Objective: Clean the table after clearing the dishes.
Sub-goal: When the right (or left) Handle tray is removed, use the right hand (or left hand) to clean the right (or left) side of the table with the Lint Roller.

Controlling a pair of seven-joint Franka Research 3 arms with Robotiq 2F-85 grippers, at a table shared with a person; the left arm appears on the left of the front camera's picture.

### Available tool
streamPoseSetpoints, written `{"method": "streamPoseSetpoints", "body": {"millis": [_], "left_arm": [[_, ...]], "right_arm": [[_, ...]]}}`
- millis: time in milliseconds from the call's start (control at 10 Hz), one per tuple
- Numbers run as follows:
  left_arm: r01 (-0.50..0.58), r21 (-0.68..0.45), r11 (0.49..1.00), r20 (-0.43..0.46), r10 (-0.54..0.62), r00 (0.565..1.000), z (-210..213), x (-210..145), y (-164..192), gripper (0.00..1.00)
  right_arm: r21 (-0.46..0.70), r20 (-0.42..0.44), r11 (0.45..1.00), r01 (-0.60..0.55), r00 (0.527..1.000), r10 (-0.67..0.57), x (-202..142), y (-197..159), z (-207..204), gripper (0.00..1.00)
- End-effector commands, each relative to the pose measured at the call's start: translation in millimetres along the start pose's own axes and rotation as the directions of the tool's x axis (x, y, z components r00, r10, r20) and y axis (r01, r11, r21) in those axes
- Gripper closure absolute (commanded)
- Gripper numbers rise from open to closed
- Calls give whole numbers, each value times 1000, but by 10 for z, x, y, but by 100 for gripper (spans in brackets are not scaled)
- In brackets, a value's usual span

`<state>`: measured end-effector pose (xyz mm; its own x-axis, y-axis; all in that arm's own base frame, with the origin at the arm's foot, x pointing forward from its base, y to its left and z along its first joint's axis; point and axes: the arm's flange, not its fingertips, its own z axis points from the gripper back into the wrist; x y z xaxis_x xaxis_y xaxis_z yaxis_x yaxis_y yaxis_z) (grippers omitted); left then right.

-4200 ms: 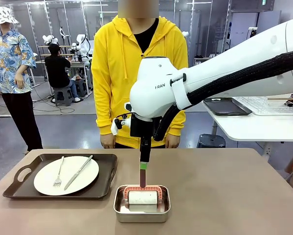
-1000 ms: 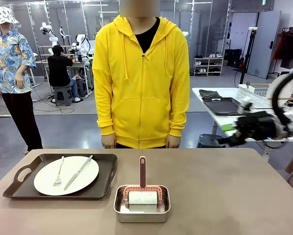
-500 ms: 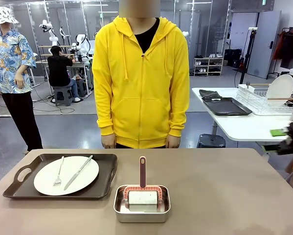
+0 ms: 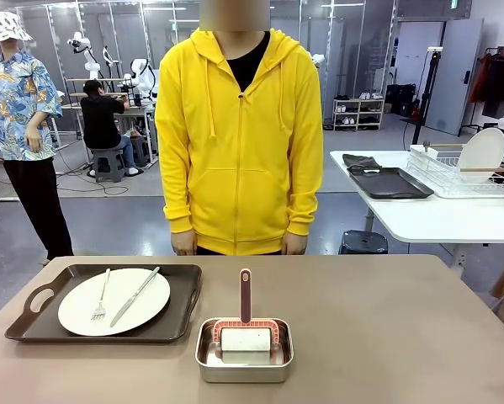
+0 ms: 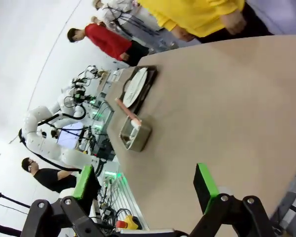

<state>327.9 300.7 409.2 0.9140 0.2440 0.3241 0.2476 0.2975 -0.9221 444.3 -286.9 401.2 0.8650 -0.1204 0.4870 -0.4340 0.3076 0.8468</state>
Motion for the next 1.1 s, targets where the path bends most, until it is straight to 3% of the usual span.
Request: {"method": "streamPoseSetpoints", "body": {"millis": [0, 100, 200, 1000], "left_arm": [[8, -3, 1000, 2, -8, 1000, 21, -10, -13, 0], [8, -3, 1000, 2, -8, 1000, 21, -10, -13, 0], [8, -3, 1000, 2, -8, 1000, 21, -10, -13, 0], [8, -3, 1000, 2, -8, 1000, 21, -10, -13, 0]], "right_arm": [[-59, -3, 998, 26, 1000, -26, 90, -96, 76, 0], [-81, -32, 996, 47, 998, -50, 161, -137, 66, 0], [-29, 7, 1000, 3, 1000, -2, 33, -70, 94, 0], [-29, 7, 1000, 3, 1000, -2, 33, -70, 94, 0]]}}
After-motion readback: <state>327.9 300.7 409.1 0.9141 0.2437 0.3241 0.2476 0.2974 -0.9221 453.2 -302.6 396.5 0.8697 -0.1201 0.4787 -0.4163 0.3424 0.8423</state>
